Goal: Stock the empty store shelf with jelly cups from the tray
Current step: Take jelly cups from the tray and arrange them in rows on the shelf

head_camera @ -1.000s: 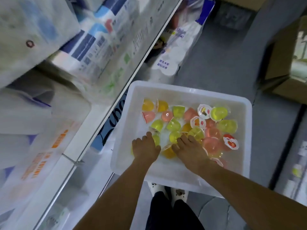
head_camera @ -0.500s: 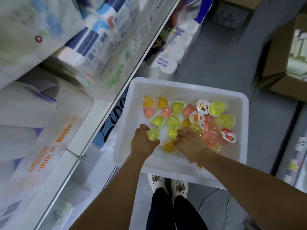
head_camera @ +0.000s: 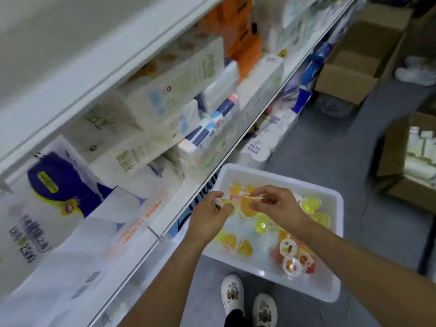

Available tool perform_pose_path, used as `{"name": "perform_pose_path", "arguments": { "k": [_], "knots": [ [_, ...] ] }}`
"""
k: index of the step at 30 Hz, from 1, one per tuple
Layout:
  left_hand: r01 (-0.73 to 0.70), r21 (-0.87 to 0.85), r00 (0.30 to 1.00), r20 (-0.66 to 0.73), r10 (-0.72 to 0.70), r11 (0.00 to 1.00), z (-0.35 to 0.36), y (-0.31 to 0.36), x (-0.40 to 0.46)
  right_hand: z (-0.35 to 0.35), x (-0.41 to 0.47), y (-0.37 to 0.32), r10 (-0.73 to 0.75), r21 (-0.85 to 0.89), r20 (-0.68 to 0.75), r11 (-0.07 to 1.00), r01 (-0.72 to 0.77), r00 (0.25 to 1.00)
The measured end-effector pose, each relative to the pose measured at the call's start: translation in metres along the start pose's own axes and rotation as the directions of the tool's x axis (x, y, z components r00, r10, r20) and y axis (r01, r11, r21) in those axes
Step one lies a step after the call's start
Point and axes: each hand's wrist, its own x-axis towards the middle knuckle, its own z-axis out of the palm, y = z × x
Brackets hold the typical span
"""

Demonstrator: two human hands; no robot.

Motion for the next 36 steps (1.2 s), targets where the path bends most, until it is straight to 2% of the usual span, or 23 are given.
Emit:
{"name": "perform_pose_path", "arguments": {
  "k": [3,7,12,19,26,32,36],
  "knots": [
    [-0.037,0.012,0.995,-0.092,0.038,0.999,-0.029,0.031,-0.028,-0.005,-0.017,-0.05,-0.013,0.121,0.042,0.993,0.008,0.999],
    [-0.096,0.036,0.985,-0.138,0.1,0.995,-0.064,0.069,-0.065,-0.006,-0.041,-0.107,-0.025,0.247,0.166,0.969,-0.017,0.986],
    [-0.239,0.108,0.933,-0.25,0.259,0.965,-0.111,0.11,-0.109,0.006,-0.064,-0.173,-0.176,0.246,0.225,0.962,0.119,0.958],
    [-0.271,0.18,0.836,-0.443,0.324,0.946,-0.201,0.135,-0.173,0.035,-0.086,-0.259,-0.353,0.213,0.292,0.93,0.299,0.889],
    [-0.209,0.16,0.715,-0.647,0.263,0.965,-0.294,0.119,-0.224,0.112,-0.102,-0.329,-0.492,0.2,0.366,0.871,0.449,0.79],
    [-0.05,0.158,0.613,-0.775,0.155,0.986,-0.375,0.073,-0.264,0.226,-0.112,-0.374,-0.55,0.09,0.531,0.793,0.602,0.645],
    [0.06,0.197,0.526,-0.84,0.137,0.979,-0.432,0.045,-0.289,0.303,-0.111,-0.387,-0.591,-0.041,0.588,0.661,0.749,0.553]
  ]
}}
